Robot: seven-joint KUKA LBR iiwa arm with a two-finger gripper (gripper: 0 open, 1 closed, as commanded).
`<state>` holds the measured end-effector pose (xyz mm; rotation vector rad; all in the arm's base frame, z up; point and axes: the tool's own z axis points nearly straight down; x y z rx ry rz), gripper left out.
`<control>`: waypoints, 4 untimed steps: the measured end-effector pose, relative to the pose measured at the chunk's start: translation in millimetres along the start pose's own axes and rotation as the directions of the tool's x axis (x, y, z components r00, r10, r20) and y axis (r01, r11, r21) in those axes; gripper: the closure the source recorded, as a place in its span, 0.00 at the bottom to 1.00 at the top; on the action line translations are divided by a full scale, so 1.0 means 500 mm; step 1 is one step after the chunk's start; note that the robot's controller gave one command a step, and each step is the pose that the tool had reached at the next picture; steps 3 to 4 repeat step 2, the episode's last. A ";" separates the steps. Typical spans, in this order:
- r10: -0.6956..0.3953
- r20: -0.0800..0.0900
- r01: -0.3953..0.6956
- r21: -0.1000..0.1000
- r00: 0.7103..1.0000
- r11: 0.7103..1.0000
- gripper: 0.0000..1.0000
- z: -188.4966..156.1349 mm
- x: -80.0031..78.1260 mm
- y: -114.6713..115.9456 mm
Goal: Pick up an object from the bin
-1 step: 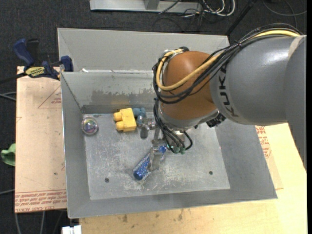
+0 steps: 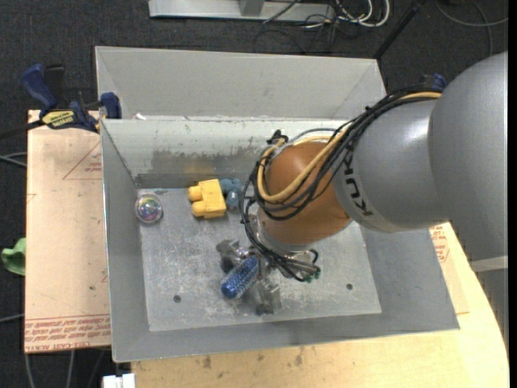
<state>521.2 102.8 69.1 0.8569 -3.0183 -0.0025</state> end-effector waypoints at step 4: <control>0.025 0.013 -0.025 0.005 1.000 1.000 1.00 -0.306 0.001 0.000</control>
Offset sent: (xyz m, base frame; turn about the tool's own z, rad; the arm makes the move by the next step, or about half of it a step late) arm 0.0000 0.0000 0.0000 0.0000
